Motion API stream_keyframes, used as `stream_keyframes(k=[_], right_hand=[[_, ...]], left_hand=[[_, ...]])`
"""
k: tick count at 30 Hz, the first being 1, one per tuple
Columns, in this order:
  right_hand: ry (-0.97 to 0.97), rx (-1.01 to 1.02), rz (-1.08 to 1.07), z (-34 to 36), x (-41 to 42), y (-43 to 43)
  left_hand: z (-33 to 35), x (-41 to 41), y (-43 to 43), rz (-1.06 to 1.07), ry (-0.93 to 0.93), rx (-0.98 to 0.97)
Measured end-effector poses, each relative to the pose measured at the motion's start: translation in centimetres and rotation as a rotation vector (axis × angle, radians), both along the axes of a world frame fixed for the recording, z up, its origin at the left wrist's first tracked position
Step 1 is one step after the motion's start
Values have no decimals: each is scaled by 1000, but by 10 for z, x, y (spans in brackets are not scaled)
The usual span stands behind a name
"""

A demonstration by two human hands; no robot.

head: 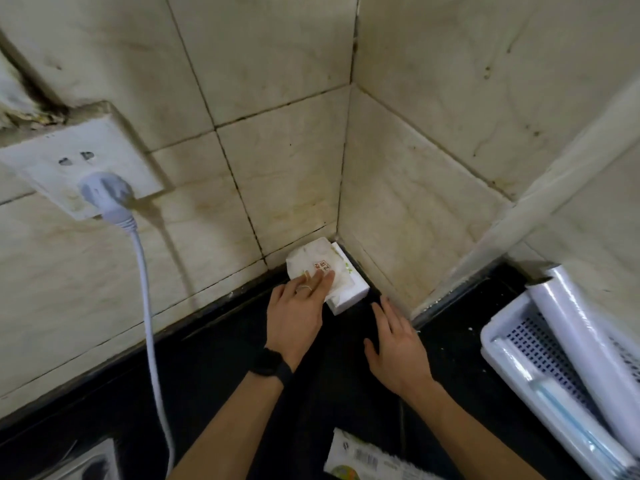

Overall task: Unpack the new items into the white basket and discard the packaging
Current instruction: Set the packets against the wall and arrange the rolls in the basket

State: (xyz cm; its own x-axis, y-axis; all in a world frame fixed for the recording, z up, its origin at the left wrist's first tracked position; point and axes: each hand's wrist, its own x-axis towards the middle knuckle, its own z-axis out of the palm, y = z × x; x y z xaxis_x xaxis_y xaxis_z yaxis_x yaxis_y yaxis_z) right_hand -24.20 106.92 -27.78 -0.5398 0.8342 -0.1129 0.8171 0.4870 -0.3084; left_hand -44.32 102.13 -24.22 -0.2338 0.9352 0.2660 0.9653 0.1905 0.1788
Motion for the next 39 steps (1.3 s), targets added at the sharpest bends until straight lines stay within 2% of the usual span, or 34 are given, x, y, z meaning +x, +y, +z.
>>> stream_keyframes(k=[3, 7, 14, 18, 24, 29, 31, 34, 39], right_hand=[[-65, -16, 0, -8, 29, -10], [-176, -99, 46, -15, 42, -12], [-252, -79, 34, -27, 43, -16], [-261, -78, 8, -29, 42, -19], [-240, -158, 17, -22, 44, -13], [-255, -268, 29, 2, 39, -4], [-203, -308, 21, 17, 41, 1], [-20, -271, -23, 39, 59, -7], [232, -249, -156, 65, 136, -60]], left_hand=[[-3, 15, 29, -74, 80, -92], [-21, 32, 48, -45, 128, -299], [-32, 31, 45, 2, 113, -317], [-32, 24, 50, -48, 77, -329], [-31, 28, 51, -36, 8, -324], [-11, 31, 52, -51, -55, -447], [-1, 37, 42, -54, -70, -441], [8, 55, 17, -66, -115, -332], [10, 119, -32, -190, -292, -290]])
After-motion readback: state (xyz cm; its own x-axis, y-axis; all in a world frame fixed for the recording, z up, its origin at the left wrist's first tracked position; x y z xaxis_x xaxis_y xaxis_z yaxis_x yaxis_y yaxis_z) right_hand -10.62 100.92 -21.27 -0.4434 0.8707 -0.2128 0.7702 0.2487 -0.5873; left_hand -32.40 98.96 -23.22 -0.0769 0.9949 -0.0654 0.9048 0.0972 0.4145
